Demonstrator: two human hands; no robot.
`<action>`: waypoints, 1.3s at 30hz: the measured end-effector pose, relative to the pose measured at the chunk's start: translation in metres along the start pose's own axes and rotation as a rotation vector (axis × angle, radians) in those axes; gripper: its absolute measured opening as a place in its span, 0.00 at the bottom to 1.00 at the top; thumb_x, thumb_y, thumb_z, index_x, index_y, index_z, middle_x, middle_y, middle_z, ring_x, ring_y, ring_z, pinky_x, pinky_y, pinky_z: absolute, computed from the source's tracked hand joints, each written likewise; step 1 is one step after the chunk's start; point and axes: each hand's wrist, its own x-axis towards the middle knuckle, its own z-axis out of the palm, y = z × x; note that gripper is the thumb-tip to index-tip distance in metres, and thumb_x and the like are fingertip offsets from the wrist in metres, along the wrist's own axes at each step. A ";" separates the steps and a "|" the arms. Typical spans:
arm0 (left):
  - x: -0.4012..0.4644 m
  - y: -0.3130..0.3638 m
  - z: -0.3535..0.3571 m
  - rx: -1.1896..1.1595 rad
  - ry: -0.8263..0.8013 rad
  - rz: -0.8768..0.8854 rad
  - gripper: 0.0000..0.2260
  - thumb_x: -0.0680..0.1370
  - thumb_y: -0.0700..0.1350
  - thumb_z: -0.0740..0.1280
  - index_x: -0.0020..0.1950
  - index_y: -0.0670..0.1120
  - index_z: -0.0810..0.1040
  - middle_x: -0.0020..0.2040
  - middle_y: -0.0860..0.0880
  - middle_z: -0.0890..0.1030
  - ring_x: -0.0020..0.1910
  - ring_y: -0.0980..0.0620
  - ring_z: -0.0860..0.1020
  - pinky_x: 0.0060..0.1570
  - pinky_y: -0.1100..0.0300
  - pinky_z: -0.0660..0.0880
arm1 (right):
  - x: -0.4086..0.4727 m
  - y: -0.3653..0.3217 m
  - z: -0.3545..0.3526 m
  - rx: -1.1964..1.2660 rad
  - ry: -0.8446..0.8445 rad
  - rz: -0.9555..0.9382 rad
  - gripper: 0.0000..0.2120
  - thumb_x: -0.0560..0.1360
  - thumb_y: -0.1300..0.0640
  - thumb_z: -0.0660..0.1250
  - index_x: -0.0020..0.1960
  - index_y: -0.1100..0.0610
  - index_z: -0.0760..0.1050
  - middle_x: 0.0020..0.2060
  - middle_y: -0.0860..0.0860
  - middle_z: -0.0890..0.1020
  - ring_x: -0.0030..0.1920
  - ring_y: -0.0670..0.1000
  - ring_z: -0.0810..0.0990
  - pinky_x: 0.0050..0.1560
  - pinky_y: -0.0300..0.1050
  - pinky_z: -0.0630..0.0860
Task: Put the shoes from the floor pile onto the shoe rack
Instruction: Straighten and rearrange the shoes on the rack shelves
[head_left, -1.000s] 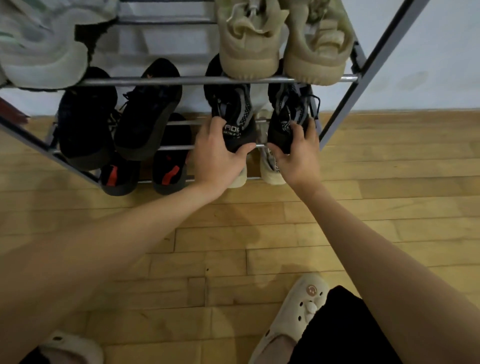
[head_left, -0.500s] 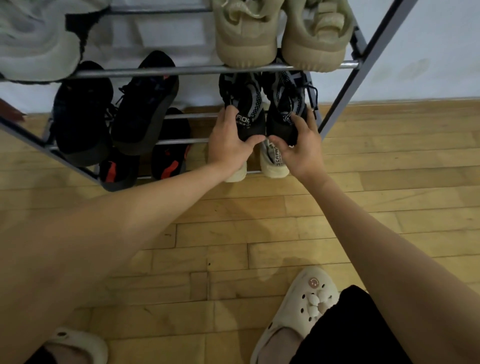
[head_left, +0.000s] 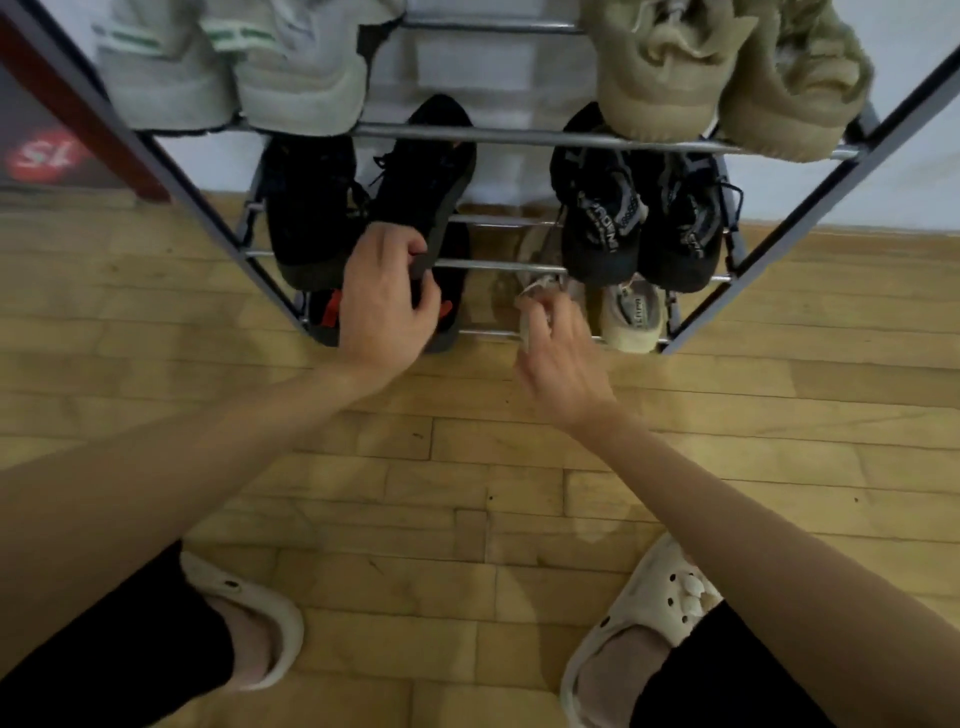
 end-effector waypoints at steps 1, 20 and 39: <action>0.000 -0.016 -0.010 0.062 0.047 -0.058 0.10 0.74 0.40 0.64 0.54 0.38 0.74 0.52 0.39 0.75 0.50 0.42 0.76 0.50 0.51 0.75 | 0.005 -0.009 0.004 0.019 -0.023 0.002 0.24 0.72 0.63 0.65 0.67 0.65 0.66 0.61 0.63 0.69 0.60 0.62 0.71 0.63 0.53 0.70; 0.019 -0.118 -0.043 -0.041 -0.059 -0.265 0.17 0.73 0.43 0.73 0.52 0.35 0.70 0.53 0.37 0.73 0.47 0.42 0.73 0.41 0.56 0.68 | 0.138 -0.098 0.033 0.317 -0.038 0.264 0.40 0.64 0.44 0.76 0.69 0.55 0.63 0.63 0.60 0.70 0.66 0.63 0.66 0.65 0.56 0.69; 0.034 -0.164 -0.054 -0.109 -0.175 -0.218 0.18 0.71 0.46 0.74 0.52 0.39 0.71 0.53 0.42 0.75 0.47 0.52 0.70 0.44 0.64 0.65 | 0.144 -0.133 0.053 0.475 0.110 0.170 0.34 0.62 0.45 0.76 0.59 0.61 0.67 0.56 0.56 0.76 0.57 0.56 0.75 0.58 0.56 0.75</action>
